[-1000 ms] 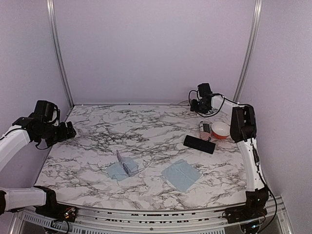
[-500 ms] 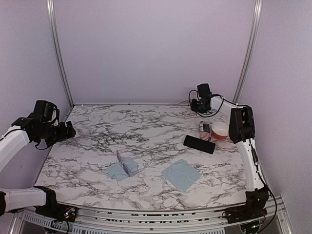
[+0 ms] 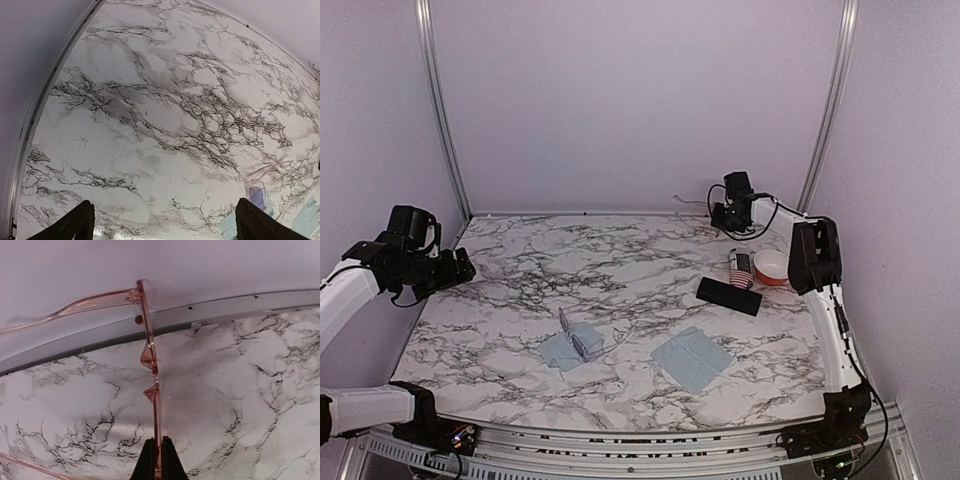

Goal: Organize the sunglasses
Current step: Pick up the sunglasses from the corner of the board, then put down the sunglasses at the center of the board.

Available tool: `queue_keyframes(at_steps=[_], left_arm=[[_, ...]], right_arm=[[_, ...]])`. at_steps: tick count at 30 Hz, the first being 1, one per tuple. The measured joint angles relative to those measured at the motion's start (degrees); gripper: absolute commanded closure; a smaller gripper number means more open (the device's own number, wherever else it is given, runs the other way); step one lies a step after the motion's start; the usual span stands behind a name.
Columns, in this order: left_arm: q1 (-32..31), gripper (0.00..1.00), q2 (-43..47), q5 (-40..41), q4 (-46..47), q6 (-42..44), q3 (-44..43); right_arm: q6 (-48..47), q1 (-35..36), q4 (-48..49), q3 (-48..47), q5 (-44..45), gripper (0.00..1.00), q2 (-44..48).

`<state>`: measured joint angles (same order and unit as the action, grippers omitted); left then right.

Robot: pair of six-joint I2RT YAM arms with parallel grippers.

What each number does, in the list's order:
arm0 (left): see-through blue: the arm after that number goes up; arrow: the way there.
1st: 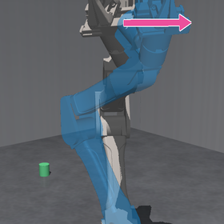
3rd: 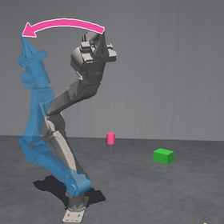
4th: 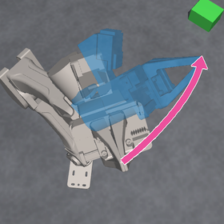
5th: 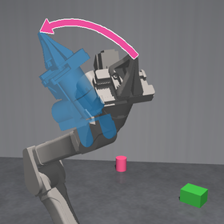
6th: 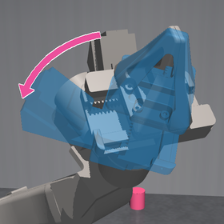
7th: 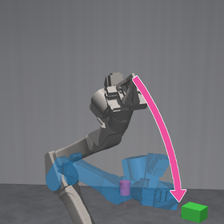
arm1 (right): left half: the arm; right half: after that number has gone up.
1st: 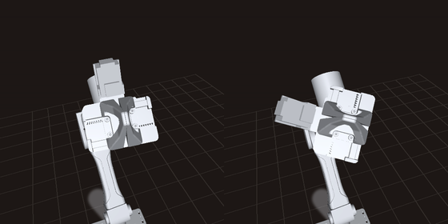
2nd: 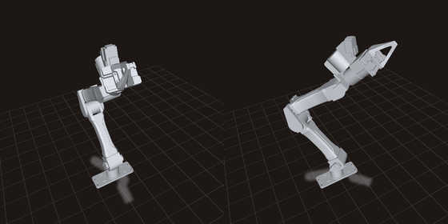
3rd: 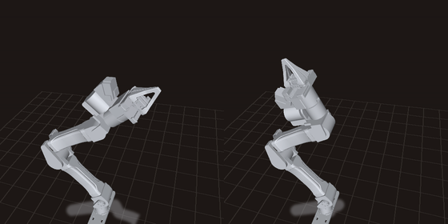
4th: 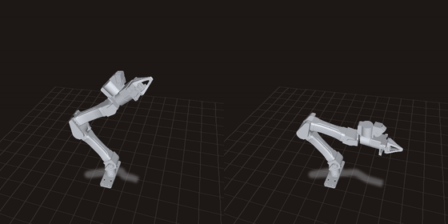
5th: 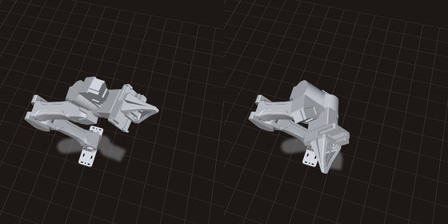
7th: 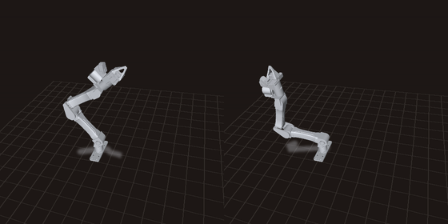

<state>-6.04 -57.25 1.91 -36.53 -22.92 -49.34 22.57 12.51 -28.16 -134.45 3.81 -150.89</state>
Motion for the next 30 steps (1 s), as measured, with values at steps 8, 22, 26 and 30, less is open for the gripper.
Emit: queue_keyframes(at_steps=[8,22,26,30], left_arm=[[0.0,0.01,0.55,-0.15,0.0,0.02,0.0],[0.0,0.01,0.72,-0.48,0.0,0.02,0.0],[0.0,0.01,0.68,-0.63,0.02,0.04,0.0],[0.0,0.01,0.26,-1.09,0.04,0.13,0.0]], right_arm=[[0.09,-0.04,-0.85,-0.37,0.15,1.0,0.02],[-4.7,2.78,-1.97,8.7,-1.42,1.0,10.4],[-8.81,5.97,-1.6,13.86,-1.9,1.0,19.23],[-13.86,10.21,-0.11,20.94,-3.41,1.0,29.07]])
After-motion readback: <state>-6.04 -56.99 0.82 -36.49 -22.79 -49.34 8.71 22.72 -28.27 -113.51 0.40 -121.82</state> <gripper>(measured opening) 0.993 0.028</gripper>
